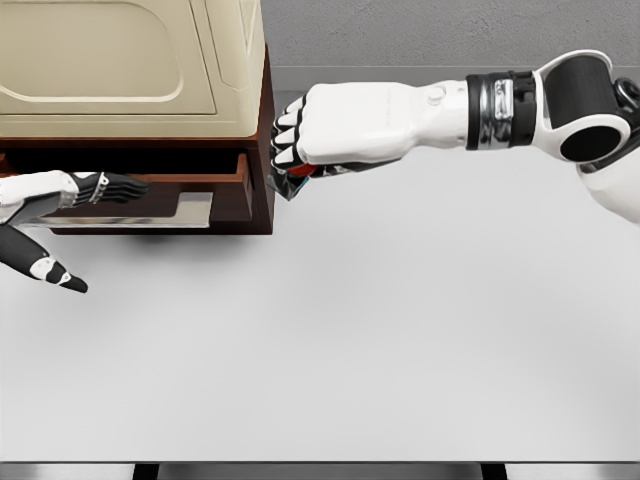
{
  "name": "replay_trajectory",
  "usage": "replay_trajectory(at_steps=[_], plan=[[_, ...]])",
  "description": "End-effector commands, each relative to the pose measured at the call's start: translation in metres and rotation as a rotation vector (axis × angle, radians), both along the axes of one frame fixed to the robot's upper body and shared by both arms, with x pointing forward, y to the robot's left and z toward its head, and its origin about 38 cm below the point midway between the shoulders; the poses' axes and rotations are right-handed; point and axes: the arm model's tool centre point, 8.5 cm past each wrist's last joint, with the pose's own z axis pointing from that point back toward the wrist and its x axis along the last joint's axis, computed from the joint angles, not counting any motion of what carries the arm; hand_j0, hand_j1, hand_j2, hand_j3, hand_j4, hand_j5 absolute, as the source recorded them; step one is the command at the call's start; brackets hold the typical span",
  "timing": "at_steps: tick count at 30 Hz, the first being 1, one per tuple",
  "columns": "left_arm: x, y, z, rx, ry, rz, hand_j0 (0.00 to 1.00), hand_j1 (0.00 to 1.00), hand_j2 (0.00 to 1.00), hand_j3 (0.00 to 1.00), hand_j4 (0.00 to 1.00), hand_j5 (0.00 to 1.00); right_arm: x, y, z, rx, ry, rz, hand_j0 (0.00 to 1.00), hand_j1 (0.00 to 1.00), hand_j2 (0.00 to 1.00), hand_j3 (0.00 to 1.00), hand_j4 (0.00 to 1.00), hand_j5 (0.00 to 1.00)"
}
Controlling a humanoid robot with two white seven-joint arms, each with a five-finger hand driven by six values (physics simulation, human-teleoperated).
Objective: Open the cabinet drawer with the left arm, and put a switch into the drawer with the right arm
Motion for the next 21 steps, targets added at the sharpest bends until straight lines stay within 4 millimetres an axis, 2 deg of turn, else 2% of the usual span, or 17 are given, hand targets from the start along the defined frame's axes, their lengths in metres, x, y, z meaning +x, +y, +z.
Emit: replay_trajectory(at_steps=[1, 21], plan=[[0.0, 0.0, 0.001, -0.004, 0.003, 0.004, 1.0, 1.0, 1.0, 1.0, 1.0, 1.0, 0.0, 0.0, 0.001, 0.005, 0.005, -0.002, 0.47, 0.47, 0.47, 0.47, 0.47, 0.47], [-0.007, 0.011, -0.009, 0.031, 0.045, 0.028, 1.0, 1.0, 1.0, 1.0, 1.0, 1.0, 0.001, -0.003, 0.0, 0.002, 0.006, -0.009, 0.47, 0.47, 0.47, 0.47, 0.47, 0.47]])
